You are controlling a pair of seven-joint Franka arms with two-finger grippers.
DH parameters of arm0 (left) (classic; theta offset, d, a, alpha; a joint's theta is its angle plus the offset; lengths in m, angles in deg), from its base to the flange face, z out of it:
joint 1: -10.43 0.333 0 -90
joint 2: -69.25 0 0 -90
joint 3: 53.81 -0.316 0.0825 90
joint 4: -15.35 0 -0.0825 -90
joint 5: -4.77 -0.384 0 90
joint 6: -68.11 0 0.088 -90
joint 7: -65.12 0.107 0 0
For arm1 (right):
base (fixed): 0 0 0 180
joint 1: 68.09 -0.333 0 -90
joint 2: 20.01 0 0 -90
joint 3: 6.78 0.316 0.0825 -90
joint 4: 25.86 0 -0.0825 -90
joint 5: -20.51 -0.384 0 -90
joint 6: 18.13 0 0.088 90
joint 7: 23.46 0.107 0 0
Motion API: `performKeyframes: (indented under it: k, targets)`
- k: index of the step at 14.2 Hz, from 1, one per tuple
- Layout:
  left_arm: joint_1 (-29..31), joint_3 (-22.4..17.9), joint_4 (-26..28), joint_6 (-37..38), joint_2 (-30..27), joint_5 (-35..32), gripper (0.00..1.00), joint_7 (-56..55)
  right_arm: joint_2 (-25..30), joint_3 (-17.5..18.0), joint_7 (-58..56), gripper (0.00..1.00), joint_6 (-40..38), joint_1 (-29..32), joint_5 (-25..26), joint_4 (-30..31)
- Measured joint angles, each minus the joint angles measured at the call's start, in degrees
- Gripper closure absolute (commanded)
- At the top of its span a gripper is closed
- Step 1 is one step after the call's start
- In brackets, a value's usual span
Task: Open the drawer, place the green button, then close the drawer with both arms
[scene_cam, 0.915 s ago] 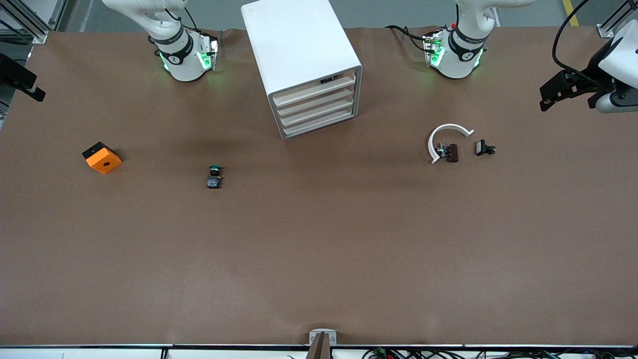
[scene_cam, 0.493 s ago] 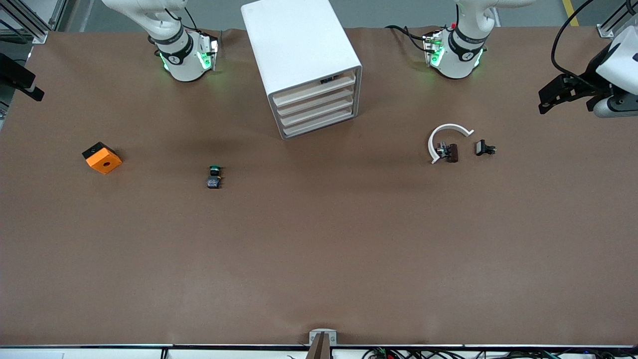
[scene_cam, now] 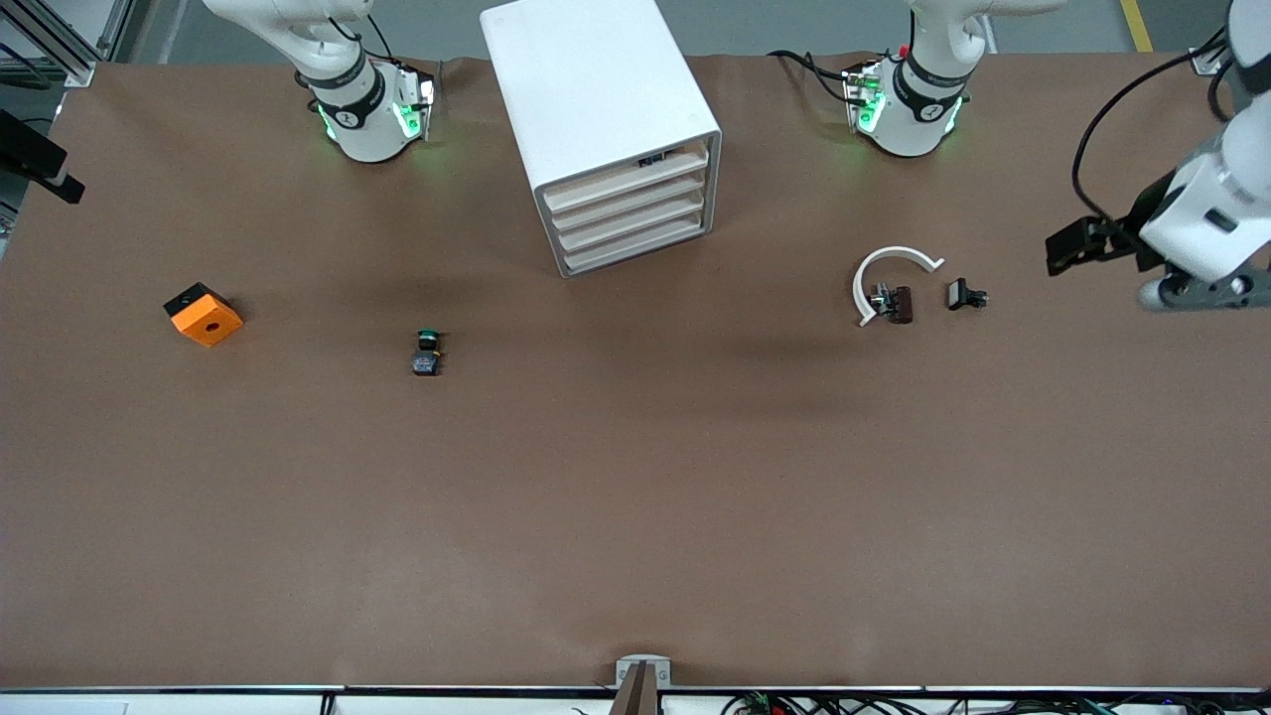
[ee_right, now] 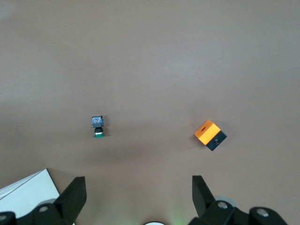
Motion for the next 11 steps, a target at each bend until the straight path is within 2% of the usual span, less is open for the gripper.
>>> performKeyframes:
  k: [3, 7, 11]
  targets:
    - [-0.9, 0.2, -0.1, -2.1, 6.2, 0.0, 0.0, -4.2, -2.5, 0.0, 0.0, 0.0, 0.1, 0.0, 0.1, 0.1]
    - [-4.6, 1.0, -0.2, -5.0, 13.4, 0.2, 0.0, -19.6, -8.0, 0.1, 0.0, 0.0, 0.9, -0.1, 0.1, 0.0]
    - [-8.7, 1.2, -0.4, -6.6, 20.2, 7.9, 0.0, -37.6, -10.2, 0.1, 0.0, 0.0, 0.7, -0.2, 0.1, -0.1]
